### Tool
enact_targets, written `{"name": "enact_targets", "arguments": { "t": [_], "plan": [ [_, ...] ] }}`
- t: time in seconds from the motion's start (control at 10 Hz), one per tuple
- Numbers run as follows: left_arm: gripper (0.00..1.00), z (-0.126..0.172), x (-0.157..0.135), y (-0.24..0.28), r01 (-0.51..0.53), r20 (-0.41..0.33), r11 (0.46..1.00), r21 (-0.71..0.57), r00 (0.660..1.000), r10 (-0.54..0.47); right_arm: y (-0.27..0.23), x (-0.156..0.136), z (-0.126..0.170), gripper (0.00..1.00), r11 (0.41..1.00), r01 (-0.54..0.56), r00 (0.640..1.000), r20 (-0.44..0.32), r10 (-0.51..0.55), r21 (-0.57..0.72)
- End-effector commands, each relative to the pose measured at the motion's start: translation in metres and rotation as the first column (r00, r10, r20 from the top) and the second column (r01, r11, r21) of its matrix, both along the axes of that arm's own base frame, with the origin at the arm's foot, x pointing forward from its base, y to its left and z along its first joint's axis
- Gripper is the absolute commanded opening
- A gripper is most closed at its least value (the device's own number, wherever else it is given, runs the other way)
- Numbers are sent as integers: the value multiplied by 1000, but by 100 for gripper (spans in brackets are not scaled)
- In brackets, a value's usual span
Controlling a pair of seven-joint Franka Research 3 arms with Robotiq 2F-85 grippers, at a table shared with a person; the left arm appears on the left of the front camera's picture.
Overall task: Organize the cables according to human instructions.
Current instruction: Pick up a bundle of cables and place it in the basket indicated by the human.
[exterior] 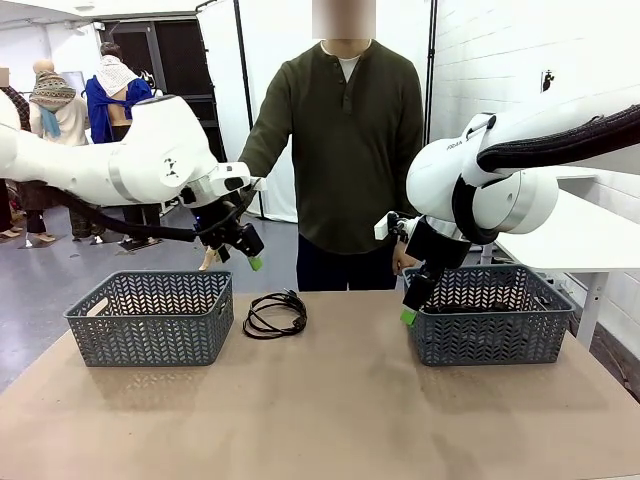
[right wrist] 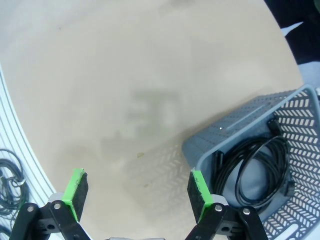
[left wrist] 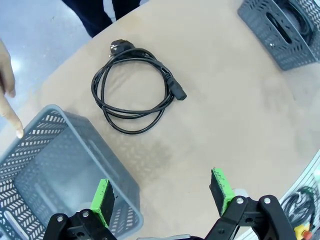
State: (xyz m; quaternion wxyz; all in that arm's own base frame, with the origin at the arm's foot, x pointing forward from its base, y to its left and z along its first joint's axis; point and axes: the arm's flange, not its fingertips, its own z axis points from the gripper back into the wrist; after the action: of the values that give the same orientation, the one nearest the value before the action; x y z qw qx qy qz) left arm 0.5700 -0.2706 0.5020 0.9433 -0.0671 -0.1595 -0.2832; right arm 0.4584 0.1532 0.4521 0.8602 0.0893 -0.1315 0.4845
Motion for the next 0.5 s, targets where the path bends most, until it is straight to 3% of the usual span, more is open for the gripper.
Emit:
{"name": "enact_targets", "arguments": {
  "t": [0.0,0.2,0.4],
  "plan": [
    [100,3,27,-34,-87,-67,996,33,994,89,0,1,0,100,1000,2,1000,4,-2,-6],
    [100,-9,47,-62,-146,-107,989,38,983,149,0,1,0,100,1000,2,1000,4,-2,-6],
    [100,-26,61,-88,-189,-96,980,63,976,195,0,1,0,100,1000,2,1000,4,-2,-6]
  ]
}}
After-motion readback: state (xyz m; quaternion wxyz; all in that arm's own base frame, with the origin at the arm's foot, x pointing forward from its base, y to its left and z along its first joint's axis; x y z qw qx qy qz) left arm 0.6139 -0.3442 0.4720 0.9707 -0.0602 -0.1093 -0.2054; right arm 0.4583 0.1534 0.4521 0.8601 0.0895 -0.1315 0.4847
